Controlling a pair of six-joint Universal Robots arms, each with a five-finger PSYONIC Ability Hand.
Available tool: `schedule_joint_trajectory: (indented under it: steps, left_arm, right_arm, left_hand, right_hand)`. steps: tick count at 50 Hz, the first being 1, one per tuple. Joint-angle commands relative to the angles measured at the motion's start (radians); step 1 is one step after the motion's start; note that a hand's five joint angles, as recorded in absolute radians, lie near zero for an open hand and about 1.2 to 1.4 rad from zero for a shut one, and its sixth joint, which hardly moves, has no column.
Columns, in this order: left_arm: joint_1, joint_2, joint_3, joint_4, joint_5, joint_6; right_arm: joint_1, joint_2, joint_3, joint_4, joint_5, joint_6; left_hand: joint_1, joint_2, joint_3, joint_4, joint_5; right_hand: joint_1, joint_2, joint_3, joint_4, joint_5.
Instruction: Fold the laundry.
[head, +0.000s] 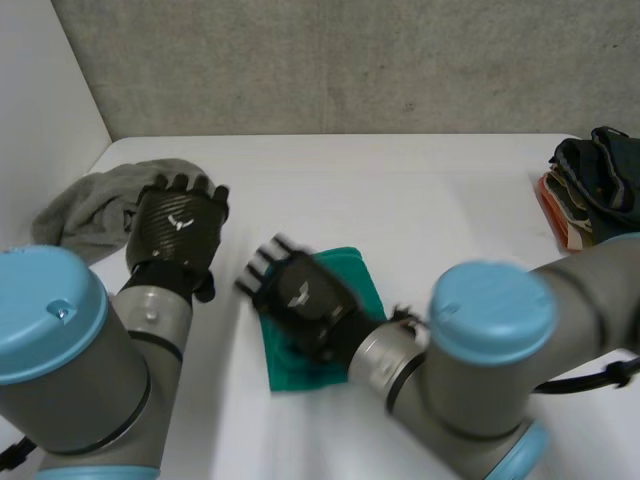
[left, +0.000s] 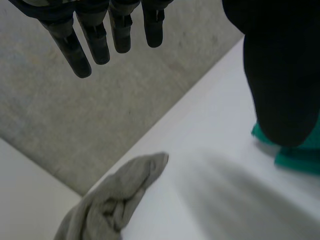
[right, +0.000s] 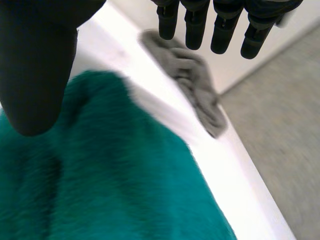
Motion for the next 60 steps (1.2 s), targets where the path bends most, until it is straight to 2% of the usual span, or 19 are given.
schedule_joint_trajectory:
  steps: [1, 5, 9, 14, 18, 20, 26, 28, 32, 36, 42, 43, 47, 51, 54, 57, 60]
  left_arm:
    - [-0.034, -0.053, 0.104, 0.027, 0.156, -0.059]
    - [-0.081, -0.147, 0.191, 0.022, 0.241, -0.109]
    - [-0.101, -0.263, 0.279, -0.004, 0.248, -0.142]
    - [-0.097, -0.38, 0.337, -0.117, 0.184, -0.142]
    - [-0.1, -0.415, 0.331, -0.209, 0.033, -0.149]
    - [-0.103, -0.42, 0.322, -0.226, 0.002, -0.149]
    - [-0.109, -0.421, 0.267, -0.244, -0.005, -0.138]
    - [-0.112, -0.424, 0.264, -0.243, -0.006, -0.137]
    - [-0.115, -0.421, 0.268, -0.252, -0.005, -0.132]
    - [-0.112, -0.405, 0.276, -0.258, 0.001, -0.112]
    - [-0.104, -0.256, 0.296, -0.252, 0.07, -0.092]
    - [-0.101, -0.239, 0.297, -0.252, 0.086, -0.092]
    - [-0.071, -0.173, 0.302, -0.249, 0.182, -0.092]
    - [-0.022, -0.135, 0.301, -0.255, 0.294, -0.096]
    - [0.003, -0.13, 0.302, -0.261, 0.391, -0.103]
    - [0.012, -0.133, 0.302, -0.267, 0.457, -0.123]
    - [0.014, -0.134, 0.302, -0.271, 0.478, -0.145]
  right_arm:
    - [-0.221, -0.176, 0.031, 0.024, 0.017, 0.498]
    - [-0.276, -0.178, 0.019, 0.108, 0.006, 0.643]
    - [-0.289, -0.134, -0.024, 0.2, 0.005, 0.634]
    - [-0.278, 0.018, -0.125, 0.314, -0.002, 0.599]
    - [-0.275, 0.109, -0.194, 0.394, -0.041, 0.57]
    - [-0.274, 0.156, -0.216, 0.414, -0.055, 0.544]
    - [-0.274, 0.207, -0.23, 0.409, -0.012, 0.424]
    - [-0.274, 0.212, -0.23, 0.412, 0.032, 0.372]
    - [-0.269, 0.196, -0.23, 0.408, 0.096, 0.3]
    - [-0.249, 0.161, -0.202, 0.365, 0.115, 0.27]
    - [-0.226, 0.017, -0.083, 0.221, 0.123, 0.263]
    - [-0.209, -0.042, -0.028, 0.158, 0.124, 0.261]
    - [-0.146, -0.133, 0.141, -0.026, 0.117, 0.26]
    - [-0.08, -0.135, 0.281, -0.179, 0.123, 0.234]
    - [-0.05, -0.129, 0.338, -0.224, 0.126, 0.209]
    - [-0.036, -0.089, 0.372, -0.266, 0.133, 0.181]
    - [-0.037, -0.025, 0.369, -0.321, 0.135, 0.162]
  left_hand:
    - [0.031, 0.017, 0.011, 0.019, -0.002]
    - [0.031, 0.017, 0.011, 0.019, -0.002]
    - [0.037, 0.022, 0.017, 0.025, 0.004]
    - [0.049, 0.034, 0.029, 0.037, 0.016]
    - [0.043, 0.028, 0.023, 0.031, 0.01]
    - [0.043, 0.028, 0.023, 0.031, 0.01]
    - [0.049, 0.034, 0.029, 0.037, 0.016]
    - [0.049, 0.034, 0.029, 0.037, 0.016]
    - [0.049, 0.034, 0.029, 0.037, 0.016]
    - [0.017, 0.002, -0.004, 0.005, -0.016]
    - [0.016, 0.002, -0.004, 0.005, -0.016]
    - [0.011, -0.004, -0.01, -0.001, -0.022]
    - [0.013, -0.001, -0.007, 0.002, -0.019]
    - [0.014, -0.001, -0.007, 0.002, -0.019]
    - [0.019, 0.005, -0.001, 0.008, -0.013]
    - [0.022, 0.008, 0.002, 0.011, -0.011]
    - [0.022, 0.008, 0.002, 0.011, -0.011]
  right_hand:
    - [-0.058, -0.043, -0.039, -0.039, -0.05]
    - [-0.058, -0.043, -0.039, -0.039, -0.05]
    - [-0.058, -0.043, -0.039, -0.039, -0.05]
    - [-0.058, -0.043, -0.039, -0.039, -0.05]
    - [-0.058, -0.043, -0.039, -0.039, -0.05]
    - [-0.058, -0.043, -0.039, -0.039, -0.05]
    - [-0.058, -0.043, -0.039, -0.039, -0.05]
    - [-0.058, -0.043, -0.039, -0.039, -0.05]
    - [-0.058, -0.043, -0.039, -0.039, -0.05]
    - [-0.058, -0.043, -0.039, -0.039, -0.05]
    - [-0.058, -0.043, -0.039, -0.039, -0.05]
    - [-0.058, -0.043, -0.039, -0.039, -0.05]
    - [-0.058, -0.043, -0.039, -0.039, -0.05]
    - [-0.058, -0.043, -0.039, -0.039, -0.05]
    - [-0.058, -0.043, -0.039, -0.039, -0.05]
    - [-0.058, -0.043, -0.039, -0.039, -0.05]
    - [-0.058, -0.043, -0.039, -0.039, -0.05]
